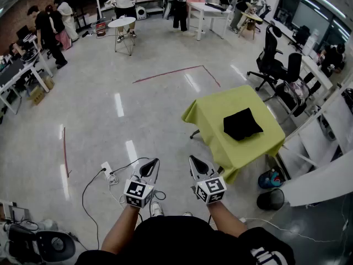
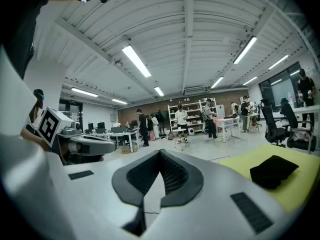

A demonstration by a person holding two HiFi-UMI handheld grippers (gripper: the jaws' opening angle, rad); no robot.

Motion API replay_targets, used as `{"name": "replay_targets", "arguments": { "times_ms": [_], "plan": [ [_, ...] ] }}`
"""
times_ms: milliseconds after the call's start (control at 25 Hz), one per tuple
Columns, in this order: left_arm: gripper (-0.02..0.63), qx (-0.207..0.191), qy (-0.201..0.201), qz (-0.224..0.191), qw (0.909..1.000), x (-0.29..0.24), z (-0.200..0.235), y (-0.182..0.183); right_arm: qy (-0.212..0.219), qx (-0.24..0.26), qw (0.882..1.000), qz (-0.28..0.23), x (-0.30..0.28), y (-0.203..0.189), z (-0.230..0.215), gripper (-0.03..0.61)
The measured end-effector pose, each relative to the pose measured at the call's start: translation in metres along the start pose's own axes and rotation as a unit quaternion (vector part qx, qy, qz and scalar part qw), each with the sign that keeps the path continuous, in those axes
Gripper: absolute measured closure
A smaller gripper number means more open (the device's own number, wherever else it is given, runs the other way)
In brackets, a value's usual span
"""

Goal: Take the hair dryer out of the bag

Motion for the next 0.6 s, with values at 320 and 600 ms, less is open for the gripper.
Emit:
{"name": "replay_targets", "arguments": {
  "times_ms": [320,600],
  "plan": [
    [0.606,0.006,-0.009,-0.004,0.9999,0.004,-0.015,0.009,0.003,0.019,1.0,-0.006,0.007,0.009,0.005,0.572],
    [0.606,0.01,-0.007,-0.012,0.9999,0.007,-0.009,0.01,0.005,0.023,1.0,-0.005,0.002,0.011,0.013,0.572]
  ]
}}
Point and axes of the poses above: the fingertips, and each gripper's own axes: x backward along the fingers, z to its left, y out of its top, the point moved 5 cm from there along x, backward along the fingers, and after that the axes turned 3 degrees about x, right-handed, at the moved point
